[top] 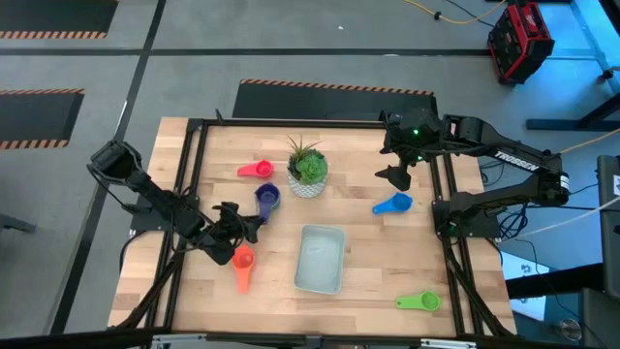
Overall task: Nest measuring cups in basket
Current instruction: Stack the purple measuring cup on top of the yellow measuring cup, then stack the orange measuring cup on top of the purple measuring cup
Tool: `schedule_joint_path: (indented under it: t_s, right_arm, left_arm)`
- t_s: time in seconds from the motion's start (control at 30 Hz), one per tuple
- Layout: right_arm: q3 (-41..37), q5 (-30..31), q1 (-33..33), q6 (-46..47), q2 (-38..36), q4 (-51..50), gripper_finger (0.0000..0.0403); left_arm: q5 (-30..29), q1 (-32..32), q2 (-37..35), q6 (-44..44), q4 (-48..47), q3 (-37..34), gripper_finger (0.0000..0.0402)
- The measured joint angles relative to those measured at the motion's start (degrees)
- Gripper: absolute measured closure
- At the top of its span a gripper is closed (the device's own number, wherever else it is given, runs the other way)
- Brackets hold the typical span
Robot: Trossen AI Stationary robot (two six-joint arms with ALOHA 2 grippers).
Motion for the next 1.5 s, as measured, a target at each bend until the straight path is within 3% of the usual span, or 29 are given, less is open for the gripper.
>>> schedule_joint_path:
  t_s: [0.43,0.73,0.87,0.97,1.17,1.37,1.5]
  right_arm:
    - [0.00,0.00,0.00,0.00,-0.02,0.00,0.0033]
    - [0.00,-3.27,0.84,0.04,-0.22,-1.08,0.0033]
    - [-0.49,0.07,4.59,1.67,-1.31,-0.81,0.0033]
    - [-3.43,3.91,8.70,3.47,-3.60,0.85,0.0033]
    - [-16.58,12.18,17.79,11.36,-11.52,9.82,0.0033]
    - [-29.67,19.23,22.42,21.64,-17.67,15.44,0.0033]
    - [-34.35,20.11,22.62,25.47,-19.11,16.36,0.0033]
  left_arm:
    - [-0.21,-0.47,-4.68,12.00,-1.07,-0.02,0.0266]
    - [2.95,0.54,-14.86,38.38,-1.06,3.71,0.0266]
    - [6.31,1.80,-16.59,53.75,-1.51,8.24,0.0266]
    - [9.08,2.74,-17.07,60.40,-5.47,12.52,0.0266]
    - [15.39,4.19,-16.87,61.02,-23.89,22.74,0.0266]
    - [22.56,4.74,-16.87,53.29,-41.21,29.00,0.0266]
    - [30.92,4.69,-16.87,45.93,-48.75,29.33,0.0266]
